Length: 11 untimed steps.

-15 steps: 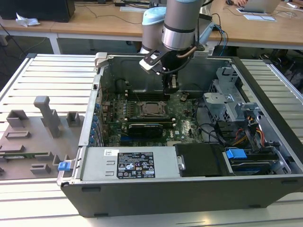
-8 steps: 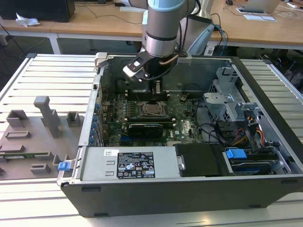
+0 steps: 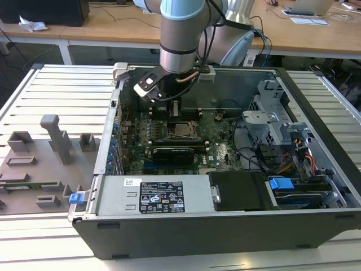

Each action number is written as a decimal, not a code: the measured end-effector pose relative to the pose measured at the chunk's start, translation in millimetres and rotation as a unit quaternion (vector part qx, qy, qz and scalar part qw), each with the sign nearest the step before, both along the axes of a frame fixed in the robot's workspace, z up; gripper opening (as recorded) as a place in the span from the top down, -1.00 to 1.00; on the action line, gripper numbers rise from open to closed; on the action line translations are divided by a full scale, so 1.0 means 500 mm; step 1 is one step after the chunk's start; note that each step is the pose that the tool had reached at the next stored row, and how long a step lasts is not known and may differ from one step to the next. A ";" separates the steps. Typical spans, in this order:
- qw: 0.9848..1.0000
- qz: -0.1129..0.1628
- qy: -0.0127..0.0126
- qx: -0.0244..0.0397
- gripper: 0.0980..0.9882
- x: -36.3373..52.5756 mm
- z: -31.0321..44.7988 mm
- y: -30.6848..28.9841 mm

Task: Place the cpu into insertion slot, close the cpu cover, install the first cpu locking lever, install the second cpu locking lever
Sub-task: 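Close the cpu cover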

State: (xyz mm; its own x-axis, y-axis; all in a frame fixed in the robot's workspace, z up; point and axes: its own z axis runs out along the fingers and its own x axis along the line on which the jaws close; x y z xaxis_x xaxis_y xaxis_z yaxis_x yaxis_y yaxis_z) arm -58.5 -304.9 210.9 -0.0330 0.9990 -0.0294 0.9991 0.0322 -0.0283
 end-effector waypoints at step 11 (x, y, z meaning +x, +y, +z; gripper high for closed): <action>1.000 0.000 0.000 0.001 0.98 0.005 -0.012 0.000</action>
